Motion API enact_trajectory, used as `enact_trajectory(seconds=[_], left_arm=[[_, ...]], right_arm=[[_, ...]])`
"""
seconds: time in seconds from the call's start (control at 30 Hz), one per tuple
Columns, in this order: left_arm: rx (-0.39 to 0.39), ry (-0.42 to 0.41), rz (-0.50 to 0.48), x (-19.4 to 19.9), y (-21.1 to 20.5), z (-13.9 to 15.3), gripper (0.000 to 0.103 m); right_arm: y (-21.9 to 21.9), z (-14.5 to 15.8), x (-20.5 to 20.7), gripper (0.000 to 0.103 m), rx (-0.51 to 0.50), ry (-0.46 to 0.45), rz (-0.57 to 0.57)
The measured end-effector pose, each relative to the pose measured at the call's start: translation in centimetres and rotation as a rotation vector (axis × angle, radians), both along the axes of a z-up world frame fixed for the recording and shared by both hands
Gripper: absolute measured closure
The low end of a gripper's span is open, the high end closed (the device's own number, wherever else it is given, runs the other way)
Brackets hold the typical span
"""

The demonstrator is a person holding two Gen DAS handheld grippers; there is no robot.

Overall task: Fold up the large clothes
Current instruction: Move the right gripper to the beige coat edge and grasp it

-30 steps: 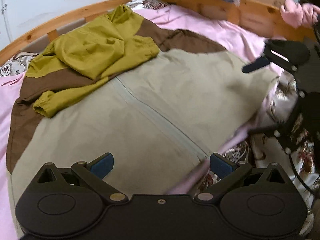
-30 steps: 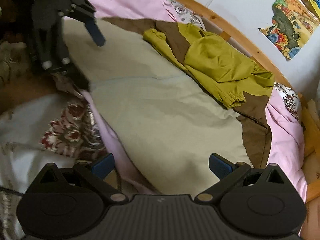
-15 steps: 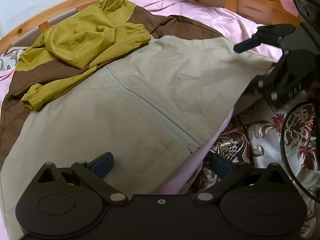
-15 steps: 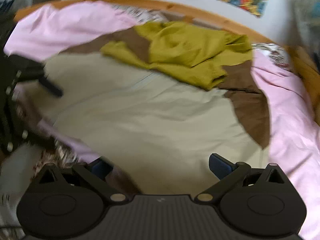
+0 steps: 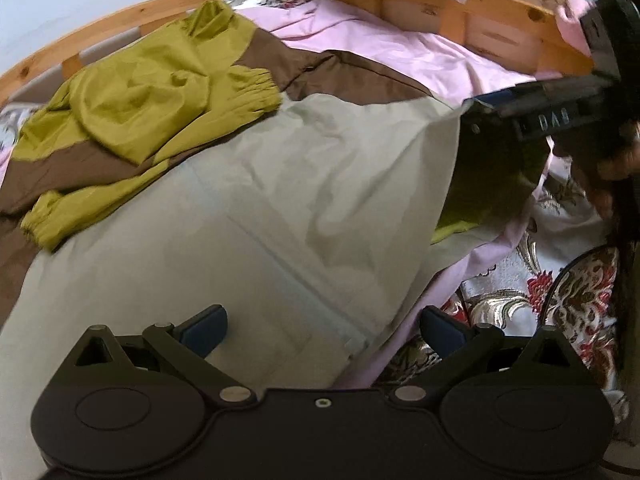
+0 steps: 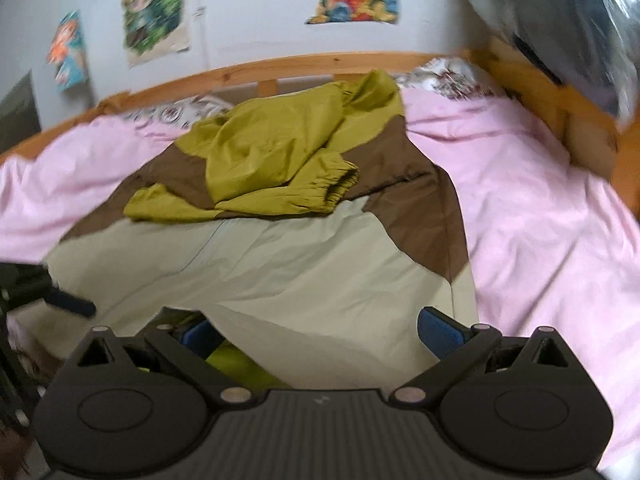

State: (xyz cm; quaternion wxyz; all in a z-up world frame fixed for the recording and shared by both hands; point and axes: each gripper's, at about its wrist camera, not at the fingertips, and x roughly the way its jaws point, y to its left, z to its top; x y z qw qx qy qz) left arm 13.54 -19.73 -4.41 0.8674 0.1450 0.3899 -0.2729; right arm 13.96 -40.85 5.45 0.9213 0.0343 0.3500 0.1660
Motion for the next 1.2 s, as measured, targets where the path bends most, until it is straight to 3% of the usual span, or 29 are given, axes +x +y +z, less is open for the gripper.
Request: enact_trajectory(seconds=[0.13,0.47,0.77,0.9,1.1,1.17,1.2], left_arm=[[0.027,-0.023,0.004,0.4,-0.6,-0.3,0.001],[-0.025,-0.036,0.04,2.0,-1.3,0.6,0.002],[-0.018,-0.104,0.062,3.7,-0.4,2.9,0.003],[-0.023,-0.102,0.071,4.3,0.1,3.2,0.003],[-0.028,-0.1,0.073,4.4,0.1,3.4,0.003],[-0.036,-0.096,0.08,4.3,-0.1,3.4,0.003],[-0.042,-0.089,0.086,4.2,-0.1,3.3,0.003]], right_arm=[[-0.7,-0.5,0.5,0.0,0.041,0.048,-0.005],[0.6,-0.3,-0.2,0.0,-0.005,0.047,0.024],[1.6,1.0,-2.2,0.0,-0.064,-0.062,0.144],[3.1,1.8,-3.8,0.0,-0.138,-0.143,0.231],[5.9,0.4,-4.8,0.001,-0.307,-0.162,0.333],[6.5,-0.2,-4.6,0.007,-0.375,-0.157,0.309],[6.6,-0.6,-4.3,0.018,-0.39,-0.146,0.297]])
